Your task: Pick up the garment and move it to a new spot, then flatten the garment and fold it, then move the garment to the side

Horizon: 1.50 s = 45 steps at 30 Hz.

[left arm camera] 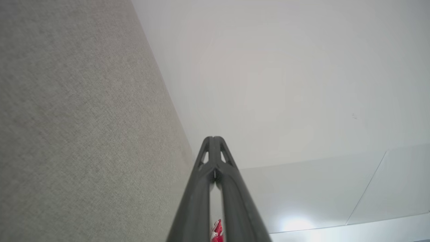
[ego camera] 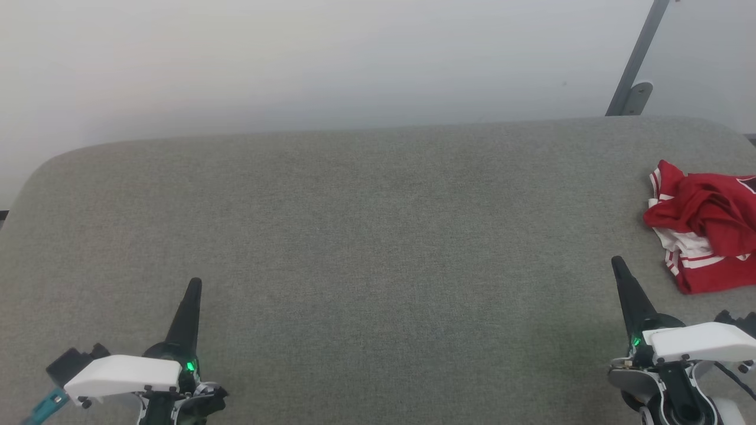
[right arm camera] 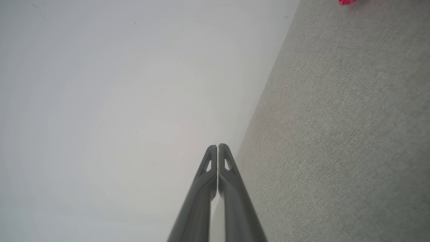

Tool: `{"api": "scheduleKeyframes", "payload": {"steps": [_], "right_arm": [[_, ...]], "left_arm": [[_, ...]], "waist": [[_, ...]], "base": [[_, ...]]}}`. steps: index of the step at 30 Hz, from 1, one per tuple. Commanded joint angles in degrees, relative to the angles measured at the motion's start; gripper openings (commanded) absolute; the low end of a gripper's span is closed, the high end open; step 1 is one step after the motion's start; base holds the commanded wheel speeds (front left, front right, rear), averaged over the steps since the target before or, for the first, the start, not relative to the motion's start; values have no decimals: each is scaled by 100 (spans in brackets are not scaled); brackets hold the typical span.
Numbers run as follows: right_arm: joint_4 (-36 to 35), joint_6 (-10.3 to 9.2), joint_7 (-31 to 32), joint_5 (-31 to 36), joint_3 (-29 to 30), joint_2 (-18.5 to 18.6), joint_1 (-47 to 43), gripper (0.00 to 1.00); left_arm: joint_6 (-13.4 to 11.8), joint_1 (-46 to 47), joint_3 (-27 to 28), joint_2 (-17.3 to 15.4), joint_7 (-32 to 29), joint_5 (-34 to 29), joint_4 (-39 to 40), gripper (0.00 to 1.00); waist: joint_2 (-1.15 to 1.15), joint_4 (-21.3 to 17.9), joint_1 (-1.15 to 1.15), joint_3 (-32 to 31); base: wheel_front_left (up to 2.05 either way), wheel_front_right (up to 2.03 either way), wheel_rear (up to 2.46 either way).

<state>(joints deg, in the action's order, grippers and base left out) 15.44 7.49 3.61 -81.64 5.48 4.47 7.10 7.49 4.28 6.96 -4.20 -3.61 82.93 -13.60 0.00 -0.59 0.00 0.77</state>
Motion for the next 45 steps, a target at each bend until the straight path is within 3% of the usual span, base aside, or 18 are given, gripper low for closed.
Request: {"api": "scheduleKeyframes", "payload": {"steps": [1, 27, 45], "right_arm": [[-52, 1, 53, -151, 16, -24, -44, 0], [-161, 0, 310, -1098, 118, -181, -110, 0], [-156, 0, 311, -1087, 115, -175, -110, 0]], "left_arm": [[0, 111, -8, 12, -45, 165, 4, 0], [0, 228, -44, 147, -313, 957, -47, 0], [0, 229, -45, 145, -313, 956, -47, 0]], "waist": [[0, 4, 0, -4], [0, 58, 0, -58], [0, 59, 0, -59]], "base": [[0, 0, 0], [0, 0, 0], [0, 0, 0]]}}
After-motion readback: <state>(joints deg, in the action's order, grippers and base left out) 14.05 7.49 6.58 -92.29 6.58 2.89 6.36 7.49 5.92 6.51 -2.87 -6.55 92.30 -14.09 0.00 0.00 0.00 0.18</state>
